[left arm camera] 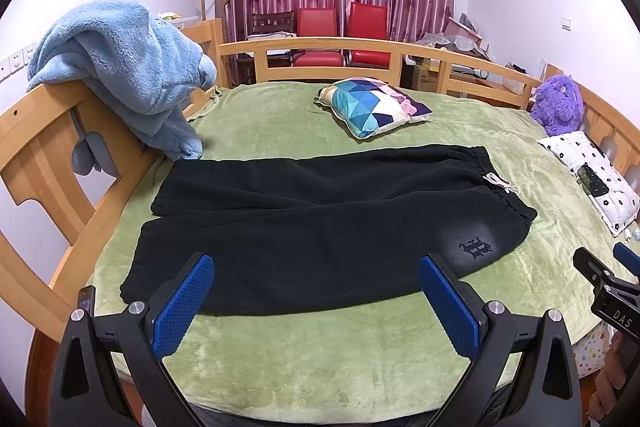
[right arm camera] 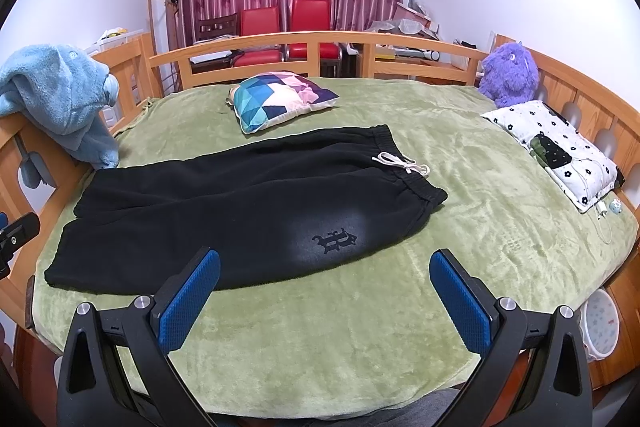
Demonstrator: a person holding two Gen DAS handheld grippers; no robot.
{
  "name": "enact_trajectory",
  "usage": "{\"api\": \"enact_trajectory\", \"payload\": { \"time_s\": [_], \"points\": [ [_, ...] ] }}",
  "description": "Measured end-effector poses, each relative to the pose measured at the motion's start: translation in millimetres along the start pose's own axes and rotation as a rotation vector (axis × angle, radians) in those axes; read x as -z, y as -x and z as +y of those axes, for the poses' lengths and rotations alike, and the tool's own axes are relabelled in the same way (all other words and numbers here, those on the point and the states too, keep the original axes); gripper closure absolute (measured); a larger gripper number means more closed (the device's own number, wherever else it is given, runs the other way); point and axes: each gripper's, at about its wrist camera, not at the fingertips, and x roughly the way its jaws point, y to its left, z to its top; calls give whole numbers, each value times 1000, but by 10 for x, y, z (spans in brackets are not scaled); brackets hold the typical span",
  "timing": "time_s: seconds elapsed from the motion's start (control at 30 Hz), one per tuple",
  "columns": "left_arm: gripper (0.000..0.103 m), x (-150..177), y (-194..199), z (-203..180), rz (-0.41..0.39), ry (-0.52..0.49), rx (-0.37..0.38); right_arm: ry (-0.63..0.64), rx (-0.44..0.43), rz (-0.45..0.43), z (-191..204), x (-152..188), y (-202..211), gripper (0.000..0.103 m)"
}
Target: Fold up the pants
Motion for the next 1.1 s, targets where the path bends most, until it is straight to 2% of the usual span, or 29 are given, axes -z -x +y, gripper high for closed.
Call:
{"api": "enact_trajectory", "payload": {
  "time_s": [0.5,1.1],
  "points": [
    [0,-10,-66,-79,8,-2,13,3,7,13,31,5,-93,0],
    [0,-111,-309,-65,34,3,19,8,19,49,81,-21,-405,0]
  ]
}}
